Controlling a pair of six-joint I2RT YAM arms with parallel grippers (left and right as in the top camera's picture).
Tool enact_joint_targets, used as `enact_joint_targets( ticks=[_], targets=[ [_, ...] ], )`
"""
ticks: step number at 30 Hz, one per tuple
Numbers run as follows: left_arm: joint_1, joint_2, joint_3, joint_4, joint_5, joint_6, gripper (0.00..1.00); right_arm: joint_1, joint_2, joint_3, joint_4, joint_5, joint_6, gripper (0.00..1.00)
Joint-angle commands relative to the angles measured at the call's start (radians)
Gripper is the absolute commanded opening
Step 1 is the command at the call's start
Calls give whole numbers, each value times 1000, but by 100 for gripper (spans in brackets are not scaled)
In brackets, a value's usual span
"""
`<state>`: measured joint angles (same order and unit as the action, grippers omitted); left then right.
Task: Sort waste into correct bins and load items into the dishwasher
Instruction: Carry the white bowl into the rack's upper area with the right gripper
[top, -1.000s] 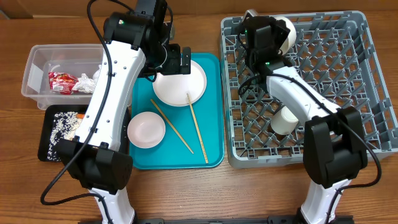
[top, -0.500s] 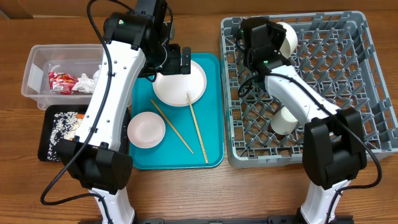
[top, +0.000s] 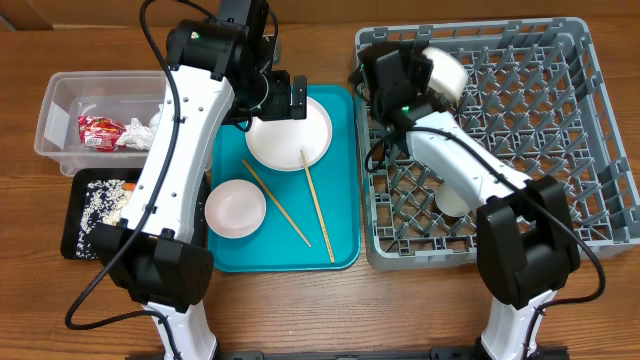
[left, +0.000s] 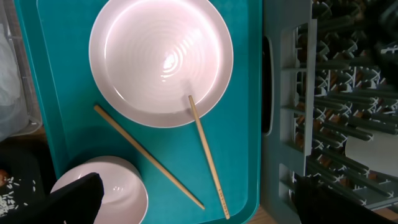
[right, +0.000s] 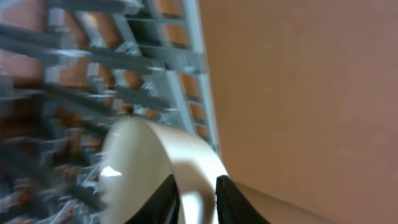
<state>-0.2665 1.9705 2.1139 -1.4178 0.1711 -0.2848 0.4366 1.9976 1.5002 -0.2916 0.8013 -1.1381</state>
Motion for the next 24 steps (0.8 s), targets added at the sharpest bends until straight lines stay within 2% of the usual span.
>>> enact_joint_targets(
  ticks=[1,15,24],
  targets=[
    [-2,4,10,1,-3,9,100,5,13,-8,-12,-37,97,25],
    [-2,4,10,1,-2,9,100,85,13,-8,-10,-36,130,29],
    [-2,4,10,1,-2,9,100,61,-90,-6,0,-41,484,28]
  ],
)
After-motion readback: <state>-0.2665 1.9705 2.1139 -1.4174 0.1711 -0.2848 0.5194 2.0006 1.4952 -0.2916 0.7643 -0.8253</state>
